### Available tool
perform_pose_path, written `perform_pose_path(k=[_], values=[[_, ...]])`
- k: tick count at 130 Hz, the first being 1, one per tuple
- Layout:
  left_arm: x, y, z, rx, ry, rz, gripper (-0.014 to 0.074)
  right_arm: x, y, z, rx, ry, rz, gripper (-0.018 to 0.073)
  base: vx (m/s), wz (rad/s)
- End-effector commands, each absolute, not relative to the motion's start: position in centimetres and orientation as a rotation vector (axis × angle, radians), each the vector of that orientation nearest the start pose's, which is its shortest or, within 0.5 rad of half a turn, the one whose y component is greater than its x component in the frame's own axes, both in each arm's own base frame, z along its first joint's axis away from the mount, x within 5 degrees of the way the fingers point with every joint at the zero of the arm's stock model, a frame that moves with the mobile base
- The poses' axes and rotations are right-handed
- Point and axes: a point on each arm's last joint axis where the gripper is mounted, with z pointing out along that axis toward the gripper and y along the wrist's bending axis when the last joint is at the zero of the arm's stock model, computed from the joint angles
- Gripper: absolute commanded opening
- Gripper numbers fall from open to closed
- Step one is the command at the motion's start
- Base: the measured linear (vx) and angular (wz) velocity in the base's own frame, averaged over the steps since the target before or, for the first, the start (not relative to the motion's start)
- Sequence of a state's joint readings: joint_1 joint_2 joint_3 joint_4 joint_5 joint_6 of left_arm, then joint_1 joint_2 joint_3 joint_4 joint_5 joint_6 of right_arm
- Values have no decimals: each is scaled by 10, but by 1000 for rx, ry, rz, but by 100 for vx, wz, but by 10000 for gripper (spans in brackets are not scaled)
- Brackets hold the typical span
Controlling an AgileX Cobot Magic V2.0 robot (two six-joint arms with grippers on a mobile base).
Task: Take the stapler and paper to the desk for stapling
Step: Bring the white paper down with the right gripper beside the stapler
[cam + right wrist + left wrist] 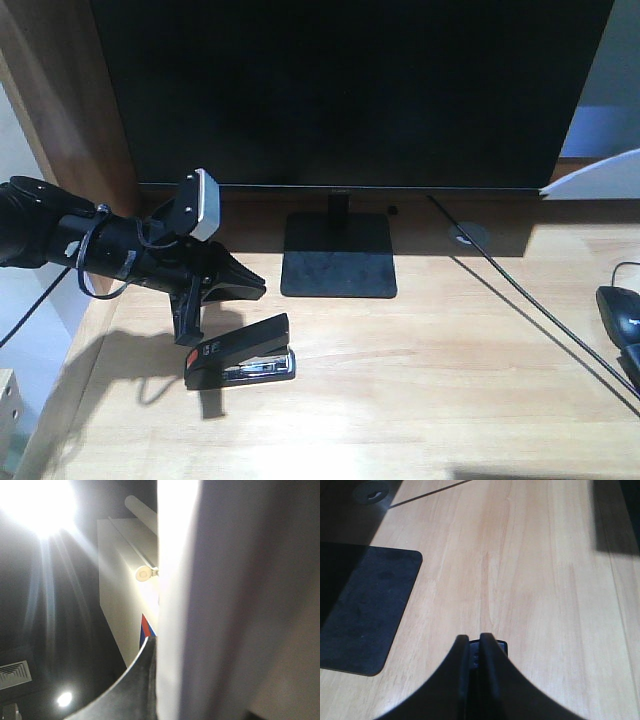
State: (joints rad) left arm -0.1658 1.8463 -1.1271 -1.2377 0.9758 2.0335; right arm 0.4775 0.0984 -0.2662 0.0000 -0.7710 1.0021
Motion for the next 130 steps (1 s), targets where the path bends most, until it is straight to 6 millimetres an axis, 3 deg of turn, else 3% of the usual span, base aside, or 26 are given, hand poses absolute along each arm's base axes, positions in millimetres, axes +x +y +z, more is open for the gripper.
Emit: perform_pose_path(k=[1, 130], values=[[336, -133, 233, 1415, 1638, -796, -8, 2, 2, 361, 130, 529, 1433, -6, 0, 0], [346, -144, 183, 1476, 1767, -768, -8, 2, 2, 361, 129, 526, 1433, -6, 0, 0]])
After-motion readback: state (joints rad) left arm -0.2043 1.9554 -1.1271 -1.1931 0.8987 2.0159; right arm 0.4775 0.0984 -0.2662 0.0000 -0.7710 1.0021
